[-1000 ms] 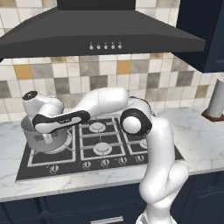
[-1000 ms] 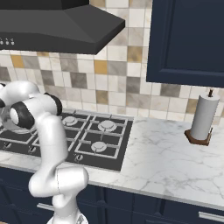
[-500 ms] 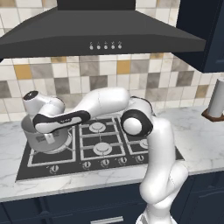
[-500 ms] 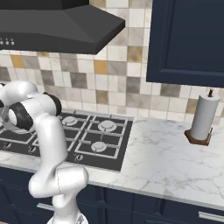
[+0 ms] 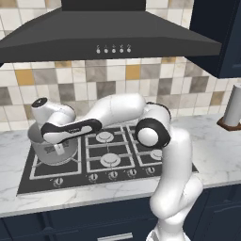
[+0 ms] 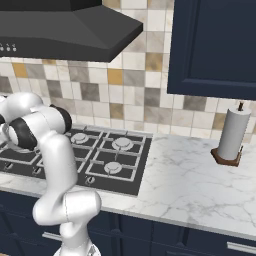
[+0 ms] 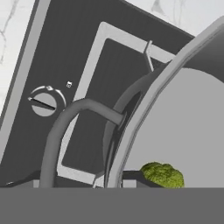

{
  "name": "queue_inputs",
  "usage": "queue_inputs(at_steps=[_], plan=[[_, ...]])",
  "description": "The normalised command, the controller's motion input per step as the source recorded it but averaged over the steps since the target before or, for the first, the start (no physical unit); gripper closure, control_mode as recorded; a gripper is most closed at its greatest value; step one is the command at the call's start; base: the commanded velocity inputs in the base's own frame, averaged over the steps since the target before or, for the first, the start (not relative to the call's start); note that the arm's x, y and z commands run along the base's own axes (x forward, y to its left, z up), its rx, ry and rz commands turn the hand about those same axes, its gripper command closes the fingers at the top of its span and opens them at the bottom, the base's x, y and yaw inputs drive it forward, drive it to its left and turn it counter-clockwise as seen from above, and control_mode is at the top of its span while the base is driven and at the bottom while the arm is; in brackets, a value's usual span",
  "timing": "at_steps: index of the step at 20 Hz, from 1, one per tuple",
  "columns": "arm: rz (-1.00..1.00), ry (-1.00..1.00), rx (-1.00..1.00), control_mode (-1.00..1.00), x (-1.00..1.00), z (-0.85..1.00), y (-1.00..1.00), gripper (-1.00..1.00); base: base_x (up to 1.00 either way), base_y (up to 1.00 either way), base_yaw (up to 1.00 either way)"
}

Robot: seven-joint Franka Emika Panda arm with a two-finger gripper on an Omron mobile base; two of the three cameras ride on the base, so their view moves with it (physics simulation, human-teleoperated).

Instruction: Turn on the sink faucet. Then move the broccoli from the counter to the sink. Turn off the sink. Move the vegetable from the sink to the pot next to the stove. Finally move the pot to the front left burner.

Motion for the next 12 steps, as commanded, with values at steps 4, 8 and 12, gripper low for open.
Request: queue_inputs(at_steps=[4, 8, 12], plan=[[-0.02, 0.00, 0.00, -1.00, 0.00, -0.03, -0.10, 1.00, 0.00, 0.00, 0.00], [0.00, 0.00, 0.00, -1.00, 0.03, -0.08, 0.00, -1.00, 0.00, 0.00, 0.00], [0.00, -0.02, 0.00, -1.00, 0.02, 0.00, 0.00, -1.00, 0.00, 0.00, 0.00]])
